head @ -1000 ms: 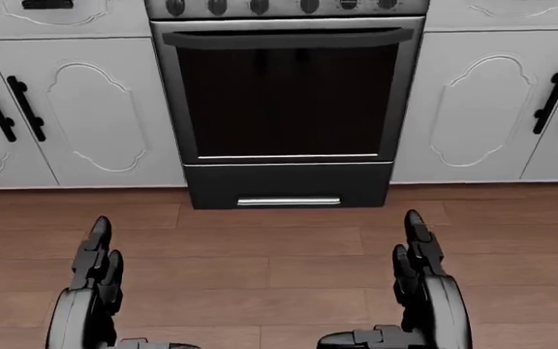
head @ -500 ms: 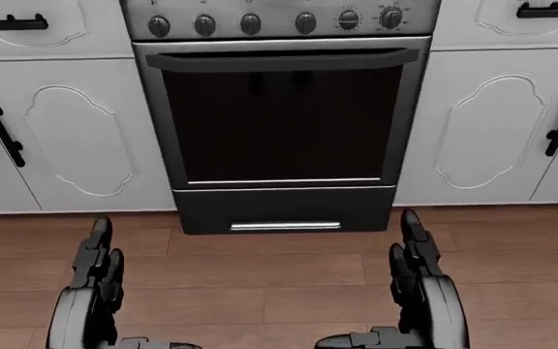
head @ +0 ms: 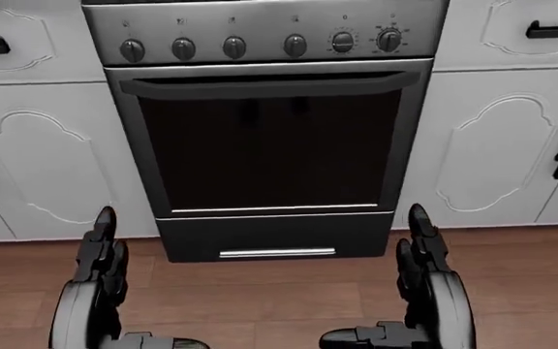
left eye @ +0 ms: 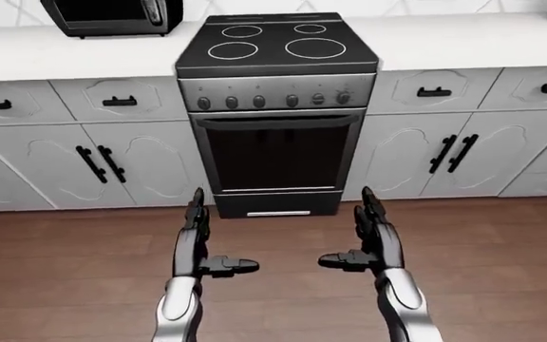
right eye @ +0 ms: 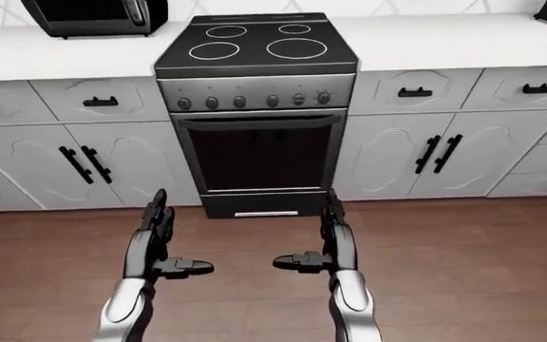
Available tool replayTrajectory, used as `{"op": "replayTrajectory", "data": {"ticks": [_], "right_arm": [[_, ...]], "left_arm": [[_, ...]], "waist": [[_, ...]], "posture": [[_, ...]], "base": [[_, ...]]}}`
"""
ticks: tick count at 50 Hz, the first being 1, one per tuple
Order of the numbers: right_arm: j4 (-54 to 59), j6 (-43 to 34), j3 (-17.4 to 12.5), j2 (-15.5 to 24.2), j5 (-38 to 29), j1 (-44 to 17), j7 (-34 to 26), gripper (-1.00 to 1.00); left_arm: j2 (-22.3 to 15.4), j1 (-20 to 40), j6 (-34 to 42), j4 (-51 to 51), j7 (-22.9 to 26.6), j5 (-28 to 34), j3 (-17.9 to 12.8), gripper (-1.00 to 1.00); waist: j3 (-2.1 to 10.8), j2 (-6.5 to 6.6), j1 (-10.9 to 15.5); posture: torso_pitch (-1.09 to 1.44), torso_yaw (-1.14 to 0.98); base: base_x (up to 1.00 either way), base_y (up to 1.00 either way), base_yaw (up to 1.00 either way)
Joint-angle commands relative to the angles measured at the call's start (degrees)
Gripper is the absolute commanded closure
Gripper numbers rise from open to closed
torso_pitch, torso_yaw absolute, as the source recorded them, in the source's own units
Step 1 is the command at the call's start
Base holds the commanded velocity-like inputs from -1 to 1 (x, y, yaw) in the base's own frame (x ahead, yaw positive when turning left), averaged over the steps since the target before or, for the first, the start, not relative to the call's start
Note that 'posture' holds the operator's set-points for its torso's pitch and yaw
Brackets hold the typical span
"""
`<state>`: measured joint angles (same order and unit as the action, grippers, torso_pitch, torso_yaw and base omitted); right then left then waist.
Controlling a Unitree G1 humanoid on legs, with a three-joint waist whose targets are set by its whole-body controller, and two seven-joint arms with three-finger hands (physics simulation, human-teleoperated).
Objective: Navigate to the stove.
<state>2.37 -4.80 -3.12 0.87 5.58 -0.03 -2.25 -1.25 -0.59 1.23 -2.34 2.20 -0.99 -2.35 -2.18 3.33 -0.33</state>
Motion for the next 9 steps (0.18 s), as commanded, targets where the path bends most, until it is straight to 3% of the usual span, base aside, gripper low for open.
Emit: {"op": "replayTrajectory", "data": {"ticks": [1, 2, 5, 9], "right_arm": [[-2.45, 1.62, -0.23, 0.44, 0.02, -0.74, -0.24, -1.0], [-2.51, 1.59, -0.22, 0.44, 0.01, -0.72, -0.25, -1.0], [-2.49, 1.62, -0.18, 0.42, -0.03, -0.67, -0.31, -1.0], [-2.98, 1.34, -0.15, 0.41, -0.02, -0.48, -0.33, -1.0]], "left_arm": [[0.17, 0.74, -1.34, 2.06, -0.05, -0.09, 0.14, -1.0], [0.16, 0.74, -1.33, 2.06, -0.06, -0.08, 0.15, -1.0], [0.16, 0.73, -1.33, 2.06, -0.04, -0.08, 0.15, -1.0], [0.16, 0.73, -1.33, 2.06, -0.04, -0.08, 0.15, -1.0]], "waist": [[1.1, 0.31, 0.27], [0.61, 0.75, 0.21], [1.11, -0.29, 0.88], [0.75, -2.59, 1.35]], "posture": [[0.0, 0.0], [0.0, 0.0], [0.0, 0.0], [0.0, 0.0]], "base": [[0.22, -0.03, 0.0], [0.21, -0.03, 0.0], [0.22, -0.03, 0.0], [0.21, -0.03, 0.0]]}}
